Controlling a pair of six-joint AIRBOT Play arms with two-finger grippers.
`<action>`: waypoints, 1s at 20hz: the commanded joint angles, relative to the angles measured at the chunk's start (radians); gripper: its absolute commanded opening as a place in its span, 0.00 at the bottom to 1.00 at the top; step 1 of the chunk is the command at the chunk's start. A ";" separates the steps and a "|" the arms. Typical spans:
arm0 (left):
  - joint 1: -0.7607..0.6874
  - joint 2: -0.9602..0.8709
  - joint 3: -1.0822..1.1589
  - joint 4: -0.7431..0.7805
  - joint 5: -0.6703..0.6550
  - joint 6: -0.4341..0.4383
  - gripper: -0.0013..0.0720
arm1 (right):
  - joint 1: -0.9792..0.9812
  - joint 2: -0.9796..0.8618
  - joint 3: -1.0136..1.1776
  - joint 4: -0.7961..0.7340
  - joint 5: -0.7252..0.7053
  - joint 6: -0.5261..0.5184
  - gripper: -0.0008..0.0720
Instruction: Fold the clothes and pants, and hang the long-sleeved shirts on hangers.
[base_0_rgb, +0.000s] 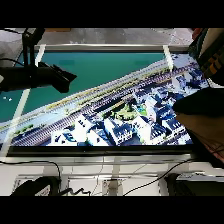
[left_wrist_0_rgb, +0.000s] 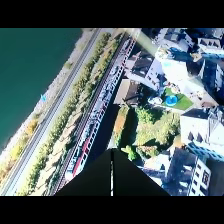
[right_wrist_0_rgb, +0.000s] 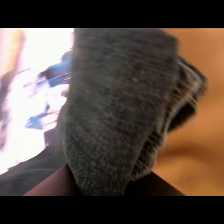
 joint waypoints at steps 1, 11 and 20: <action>0.000 0.002 0.000 0.003 0.002 0.000 0.04 | -0.114 0.002 0.001 -0.263 0.074 0.062 0.05; 0.000 0.002 0.000 0.002 0.002 0.000 0.04 | -0.198 0.002 0.001 -0.289 0.077 0.063 0.94; 0.000 0.002 0.000 0.002 0.002 0.000 0.04 | -0.084 0.017 -0.015 0.209 0.004 -0.060 0.04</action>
